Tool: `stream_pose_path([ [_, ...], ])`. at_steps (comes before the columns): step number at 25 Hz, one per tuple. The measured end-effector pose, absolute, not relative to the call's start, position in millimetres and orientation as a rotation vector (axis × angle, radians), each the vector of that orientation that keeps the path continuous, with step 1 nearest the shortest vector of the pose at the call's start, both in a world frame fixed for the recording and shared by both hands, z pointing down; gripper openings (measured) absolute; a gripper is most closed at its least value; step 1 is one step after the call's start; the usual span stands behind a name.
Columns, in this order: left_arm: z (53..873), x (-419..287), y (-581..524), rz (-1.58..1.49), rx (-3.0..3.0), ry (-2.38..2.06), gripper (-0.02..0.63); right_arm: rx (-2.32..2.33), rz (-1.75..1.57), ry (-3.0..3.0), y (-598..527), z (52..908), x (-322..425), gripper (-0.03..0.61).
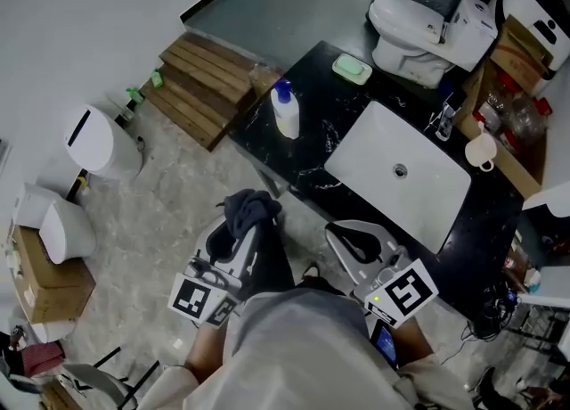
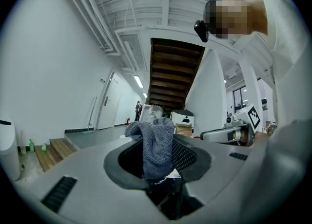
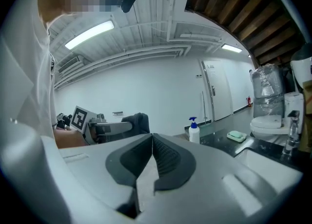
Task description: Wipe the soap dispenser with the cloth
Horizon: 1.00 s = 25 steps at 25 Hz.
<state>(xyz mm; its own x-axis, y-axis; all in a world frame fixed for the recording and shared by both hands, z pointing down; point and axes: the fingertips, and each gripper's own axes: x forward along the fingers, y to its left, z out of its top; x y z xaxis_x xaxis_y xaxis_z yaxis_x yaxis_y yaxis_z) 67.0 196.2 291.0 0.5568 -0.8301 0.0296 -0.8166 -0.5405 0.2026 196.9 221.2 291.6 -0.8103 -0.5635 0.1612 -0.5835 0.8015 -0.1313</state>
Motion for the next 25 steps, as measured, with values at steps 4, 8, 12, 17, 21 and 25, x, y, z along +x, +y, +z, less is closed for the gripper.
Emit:
stream_pose_path([
  [4,292,63,169,-0.108,2.601,-1.36,0.133,0.922,0.278,-2.858,199,295,188,0.005],
  [8,300,54,139,-0.101,2.602,-1.34,0.133,0.934,0.303,-2.844,173,300,178,0.004],
  [12,304,47,109,-0.1,2.595,-1.304,0.133,0.936,0.324,-2.825,144,303,165,0.003],
  [17,311,33,72,-0.088,2.586,-1.23,0.133,0.956,0.382,-2.79,107,308,143,0.005],
  [21,315,21,38,-0.031,2.615,-1.194,0.133,0.985,0.427,-2.754,74,316,128,0.005],
  [25,323,7,5,0.01,2.626,-1.162,0.133,1.021,0.483,-2.705,44,328,116,0.004],
])
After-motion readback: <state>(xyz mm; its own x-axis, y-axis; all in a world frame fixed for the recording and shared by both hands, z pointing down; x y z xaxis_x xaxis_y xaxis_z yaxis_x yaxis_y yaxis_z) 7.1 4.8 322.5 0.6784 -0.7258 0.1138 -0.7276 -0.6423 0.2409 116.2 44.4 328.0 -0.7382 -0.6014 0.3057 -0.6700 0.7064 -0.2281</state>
